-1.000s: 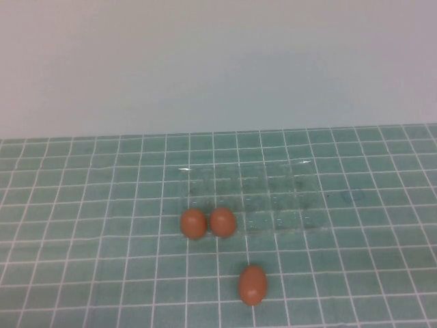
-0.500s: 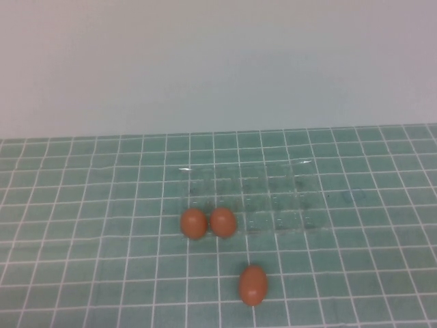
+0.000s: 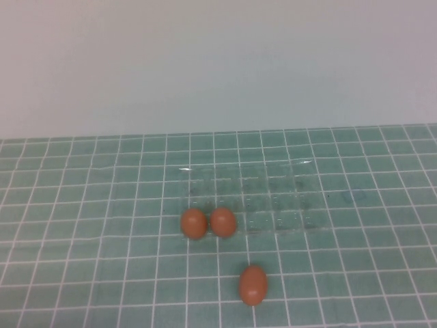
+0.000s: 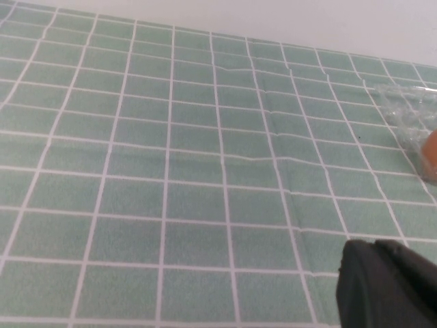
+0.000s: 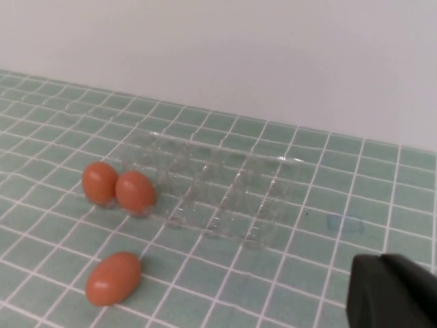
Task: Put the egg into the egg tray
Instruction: Pick up the egg
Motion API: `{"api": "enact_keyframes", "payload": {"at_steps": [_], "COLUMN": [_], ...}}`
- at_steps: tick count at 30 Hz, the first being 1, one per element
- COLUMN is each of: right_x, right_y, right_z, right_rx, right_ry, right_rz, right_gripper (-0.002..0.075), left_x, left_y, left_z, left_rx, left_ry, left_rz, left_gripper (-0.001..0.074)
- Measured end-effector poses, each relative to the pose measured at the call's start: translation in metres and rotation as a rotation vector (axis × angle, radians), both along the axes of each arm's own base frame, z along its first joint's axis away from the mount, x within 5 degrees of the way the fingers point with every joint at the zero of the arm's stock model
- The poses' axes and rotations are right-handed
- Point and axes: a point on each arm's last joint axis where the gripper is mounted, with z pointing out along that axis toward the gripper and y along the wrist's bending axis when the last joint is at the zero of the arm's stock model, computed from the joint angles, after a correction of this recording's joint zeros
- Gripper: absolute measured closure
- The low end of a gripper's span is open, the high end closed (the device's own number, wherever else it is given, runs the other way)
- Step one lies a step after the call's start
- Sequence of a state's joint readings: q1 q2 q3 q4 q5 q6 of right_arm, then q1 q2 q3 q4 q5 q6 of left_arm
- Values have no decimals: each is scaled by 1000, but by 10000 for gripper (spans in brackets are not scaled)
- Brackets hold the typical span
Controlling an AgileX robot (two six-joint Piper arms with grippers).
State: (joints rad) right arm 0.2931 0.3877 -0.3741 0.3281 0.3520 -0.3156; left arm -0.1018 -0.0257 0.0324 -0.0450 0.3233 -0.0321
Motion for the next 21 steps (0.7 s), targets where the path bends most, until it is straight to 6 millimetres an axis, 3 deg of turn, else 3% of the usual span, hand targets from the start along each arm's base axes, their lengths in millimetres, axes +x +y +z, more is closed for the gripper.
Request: {"api": "enact_keyframes", "payload": {"at_steps": [9,15,21], "right_x": [0,1,1], "right_y": [-10,-23,-11], "right_z": [-10,-15,-16], "right_rx": [-211,-127,-75], "right_ry": [33,135,161], "right_rz": [-35,-227,-122], "right_gripper": [727,727,727], "left_x": [0,0,0], "left_y": [0,0,0], "left_z": [0,0,0], "left_rx": [0,0,0], "left_ry": [0,0,0], "left_rz": [0,0,0], "left_gripper": [736,736,736]}}
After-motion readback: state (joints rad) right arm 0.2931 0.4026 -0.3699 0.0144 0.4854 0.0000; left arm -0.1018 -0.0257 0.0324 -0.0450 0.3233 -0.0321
